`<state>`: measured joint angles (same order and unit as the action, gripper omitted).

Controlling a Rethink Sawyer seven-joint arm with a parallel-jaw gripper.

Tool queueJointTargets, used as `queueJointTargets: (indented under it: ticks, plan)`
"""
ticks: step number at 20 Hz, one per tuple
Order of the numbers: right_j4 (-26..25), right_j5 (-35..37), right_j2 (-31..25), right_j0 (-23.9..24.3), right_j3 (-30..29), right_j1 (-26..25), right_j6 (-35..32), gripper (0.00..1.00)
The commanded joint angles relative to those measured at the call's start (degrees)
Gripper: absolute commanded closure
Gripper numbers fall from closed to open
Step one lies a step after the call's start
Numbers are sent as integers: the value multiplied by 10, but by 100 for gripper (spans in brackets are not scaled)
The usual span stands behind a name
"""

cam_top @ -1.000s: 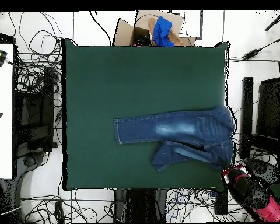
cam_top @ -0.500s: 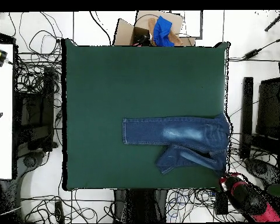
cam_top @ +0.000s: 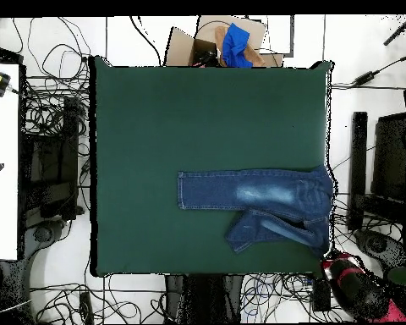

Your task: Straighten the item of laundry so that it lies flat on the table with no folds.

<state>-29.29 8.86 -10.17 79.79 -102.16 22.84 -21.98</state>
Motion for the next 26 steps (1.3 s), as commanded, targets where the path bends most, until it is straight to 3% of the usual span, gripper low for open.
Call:
queueJointTargets:
  ticks: [1,13,16,20,26]
  plan:
    - [-39,23,-1,-1,-67,-11,-88,0]
    - [-32,27,6,-10,-66,-7,-99,0]
    - [-28,17,4,-9,-92,27,-112,0]
    - [-12,55,13,-28,-127,94,-112,0]
    - [15,88,44,-51,-219,195,-142,0]
